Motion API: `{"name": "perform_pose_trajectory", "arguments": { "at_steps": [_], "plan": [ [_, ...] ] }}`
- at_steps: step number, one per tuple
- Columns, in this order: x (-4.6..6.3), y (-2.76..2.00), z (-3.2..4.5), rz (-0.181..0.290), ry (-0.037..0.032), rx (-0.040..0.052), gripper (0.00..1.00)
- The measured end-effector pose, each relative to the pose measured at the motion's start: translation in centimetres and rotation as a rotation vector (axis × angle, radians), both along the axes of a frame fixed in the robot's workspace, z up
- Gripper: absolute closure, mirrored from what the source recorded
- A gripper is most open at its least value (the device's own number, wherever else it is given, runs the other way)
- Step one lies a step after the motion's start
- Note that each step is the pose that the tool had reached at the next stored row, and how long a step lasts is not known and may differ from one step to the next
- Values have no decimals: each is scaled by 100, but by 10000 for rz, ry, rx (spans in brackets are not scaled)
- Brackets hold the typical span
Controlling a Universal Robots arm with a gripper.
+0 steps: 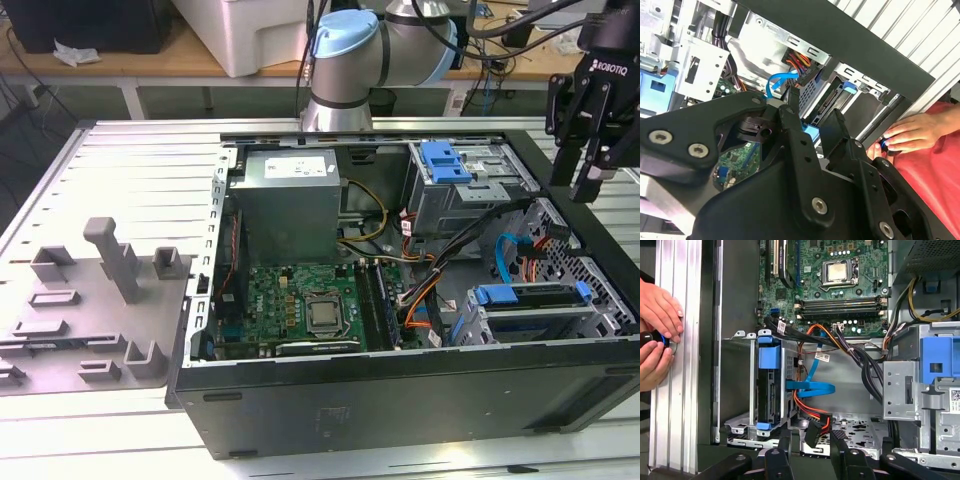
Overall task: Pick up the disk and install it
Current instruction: 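Insert the first disk wire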
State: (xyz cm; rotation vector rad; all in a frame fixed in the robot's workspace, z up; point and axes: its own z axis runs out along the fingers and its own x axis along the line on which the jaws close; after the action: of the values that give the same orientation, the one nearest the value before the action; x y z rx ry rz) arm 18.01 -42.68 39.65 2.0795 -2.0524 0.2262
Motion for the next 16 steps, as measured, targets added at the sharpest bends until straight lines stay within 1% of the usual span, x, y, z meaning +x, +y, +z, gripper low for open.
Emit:
{"name": "perform_pose_trajectory", "arguments": {
  "at_steps": [3,4,8,11,16],
  "plan": [
    [4,8,-2,-196,0,-26,56],
    [11,10,-7,-385,0,-27,56],
    [38,10,-20,-740,1,-37,56],
    [60,15,-35,-1062,-1,-102,56],
    [112,16,-59,-1377,-1,-134,56]
  ]
}}
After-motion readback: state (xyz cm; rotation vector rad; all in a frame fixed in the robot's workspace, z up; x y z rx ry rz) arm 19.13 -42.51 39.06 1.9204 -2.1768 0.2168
